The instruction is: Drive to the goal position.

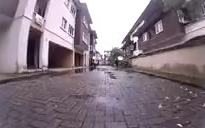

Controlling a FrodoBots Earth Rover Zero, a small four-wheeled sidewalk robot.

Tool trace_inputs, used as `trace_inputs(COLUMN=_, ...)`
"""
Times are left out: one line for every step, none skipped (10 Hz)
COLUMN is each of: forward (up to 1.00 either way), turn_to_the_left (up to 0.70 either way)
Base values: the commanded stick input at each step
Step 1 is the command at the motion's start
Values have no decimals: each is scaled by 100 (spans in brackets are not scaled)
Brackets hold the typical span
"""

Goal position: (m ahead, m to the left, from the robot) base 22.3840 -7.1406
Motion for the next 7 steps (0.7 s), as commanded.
trace_inputs(forward=50, turn_to_the_left=0)
trace_inputs(forward=50, turn_to_the_left=0)
trace_inputs(forward=50, turn_to_the_left=0)
trace_inputs(forward=50, turn_to_the_left=0)
trace_inputs(forward=50, turn_to_the_left=0)
trace_inputs(forward=50, turn_to_the_left=0)
trace_inputs(forward=50, turn_to_the_left=0)
